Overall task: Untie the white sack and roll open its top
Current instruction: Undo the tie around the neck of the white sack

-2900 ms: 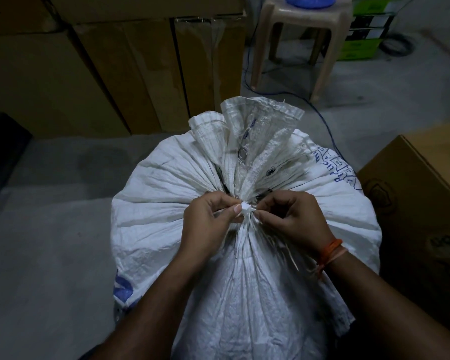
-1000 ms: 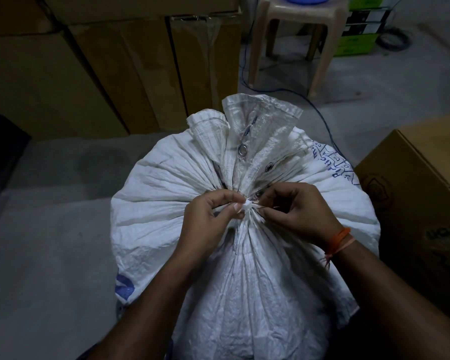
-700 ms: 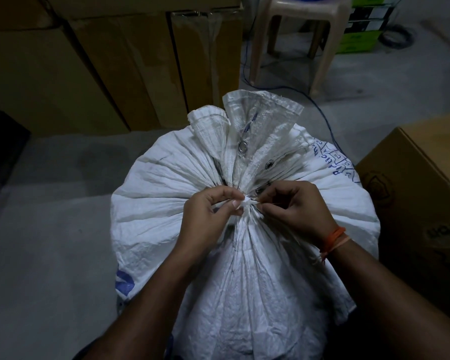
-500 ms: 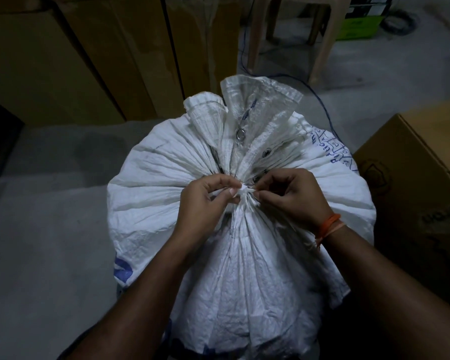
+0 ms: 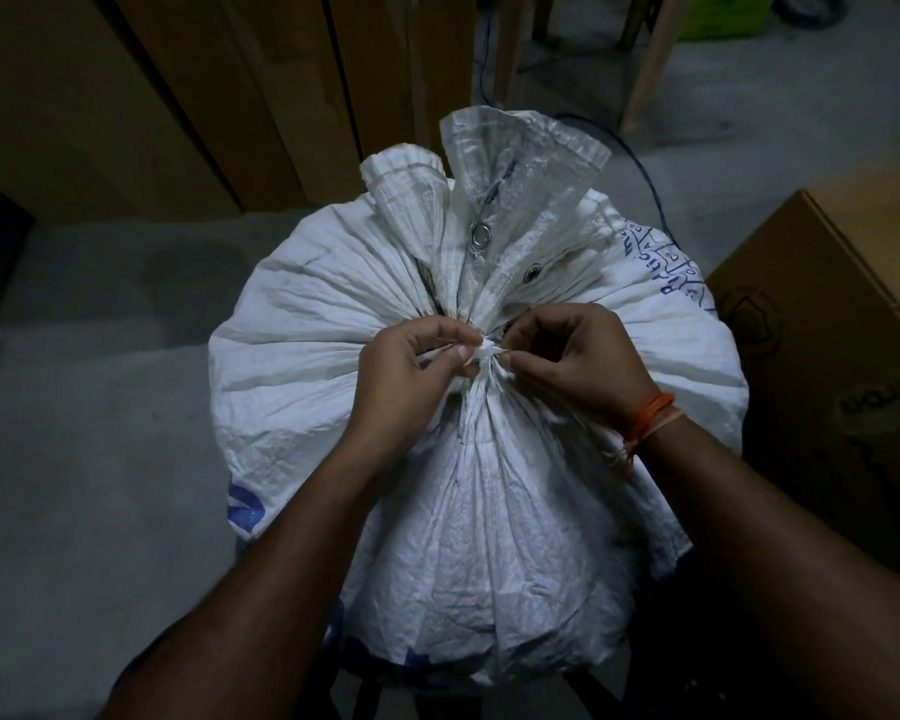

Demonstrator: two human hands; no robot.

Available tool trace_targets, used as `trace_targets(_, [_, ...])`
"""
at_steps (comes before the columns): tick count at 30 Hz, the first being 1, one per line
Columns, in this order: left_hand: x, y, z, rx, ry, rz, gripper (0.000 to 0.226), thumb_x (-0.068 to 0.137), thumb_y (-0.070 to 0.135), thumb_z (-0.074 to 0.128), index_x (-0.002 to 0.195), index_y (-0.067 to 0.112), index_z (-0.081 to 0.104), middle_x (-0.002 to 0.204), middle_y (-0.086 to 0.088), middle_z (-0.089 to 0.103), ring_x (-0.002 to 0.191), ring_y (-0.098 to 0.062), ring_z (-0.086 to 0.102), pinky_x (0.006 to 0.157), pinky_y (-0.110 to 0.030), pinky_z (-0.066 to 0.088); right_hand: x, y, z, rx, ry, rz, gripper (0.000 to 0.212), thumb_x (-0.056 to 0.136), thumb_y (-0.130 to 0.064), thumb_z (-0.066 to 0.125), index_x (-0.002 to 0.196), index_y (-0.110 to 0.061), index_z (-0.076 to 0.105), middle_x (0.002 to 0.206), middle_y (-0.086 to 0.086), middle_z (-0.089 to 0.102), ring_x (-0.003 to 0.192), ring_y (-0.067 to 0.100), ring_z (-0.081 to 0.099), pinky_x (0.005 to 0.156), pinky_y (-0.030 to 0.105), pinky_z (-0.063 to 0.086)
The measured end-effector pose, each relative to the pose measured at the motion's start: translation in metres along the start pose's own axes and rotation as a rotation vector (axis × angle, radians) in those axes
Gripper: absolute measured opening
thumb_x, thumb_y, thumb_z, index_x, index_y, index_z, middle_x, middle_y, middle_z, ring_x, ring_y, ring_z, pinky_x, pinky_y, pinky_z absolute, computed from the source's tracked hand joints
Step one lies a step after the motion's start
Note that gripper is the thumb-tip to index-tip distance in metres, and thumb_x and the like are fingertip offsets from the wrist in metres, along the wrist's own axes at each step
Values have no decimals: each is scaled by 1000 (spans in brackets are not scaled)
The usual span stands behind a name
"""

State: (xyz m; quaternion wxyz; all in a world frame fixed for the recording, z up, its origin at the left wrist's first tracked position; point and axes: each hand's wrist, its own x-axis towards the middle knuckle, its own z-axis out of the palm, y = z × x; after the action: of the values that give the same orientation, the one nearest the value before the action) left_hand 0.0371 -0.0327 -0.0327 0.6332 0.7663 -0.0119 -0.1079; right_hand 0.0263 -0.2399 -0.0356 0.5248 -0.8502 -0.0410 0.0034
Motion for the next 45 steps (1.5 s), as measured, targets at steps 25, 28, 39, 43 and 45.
trace_targets(25, [0, -1, 3, 30, -28, -7, 18, 96, 0, 72, 91, 15, 80, 95, -4, 82, 75, -18, 81, 74, -23, 61, 0, -1, 2, -82, 9, -7, 5, 82, -17, 87, 83, -18, 83, 75, 2, 79, 70, 24, 75, 67, 47, 60])
trace_targets(28, [1, 0, 2, 22, -26, -5, 17, 96, 0, 73, 91, 14, 80, 96, -6, 82, 75, -16, 81, 73, -21, 60, 0, -3, 0, -93, 13, -7, 5, 81, -18, 86, 82, -19, 82, 74, 1, 79, 68, 23, 75, 66, 47, 60])
trace_targets(39, [-1, 2, -1, -22, -28, -20, 14, 97, 0, 72, 94, 11, 80, 103, -10, 82, 76, -17, 81, 75, -20, 59, 0, -7, -19, -108, -55, 22, 9, 83, -8, 85, 86, -16, 83, 82, -1, 81, 74, 11, 76, 75, 32, 61])
trace_targets(43, [-1, 5, 0, -33, -31, -19, 12, 96, -3, 72, 95, 5, 80, 106, -15, 81, 77, -14, 80, 73, -16, 58, 1, -7, -11, -96, -25, 24, 15, 82, -11, 85, 84, -25, 82, 80, -3, 81, 74, 13, 77, 75, 40, 63])
trace_targets(45, [-1, 6, 1, -14, -39, -10, 10, 96, -4, 72, 96, 2, 79, 107, -17, 80, 79, -13, 79, 72, -14, 58, 0, -9, -7, -98, -21, 16, 17, 82, -12, 86, 84, -28, 82, 79, -3, 81, 74, 12, 77, 75, 41, 63])
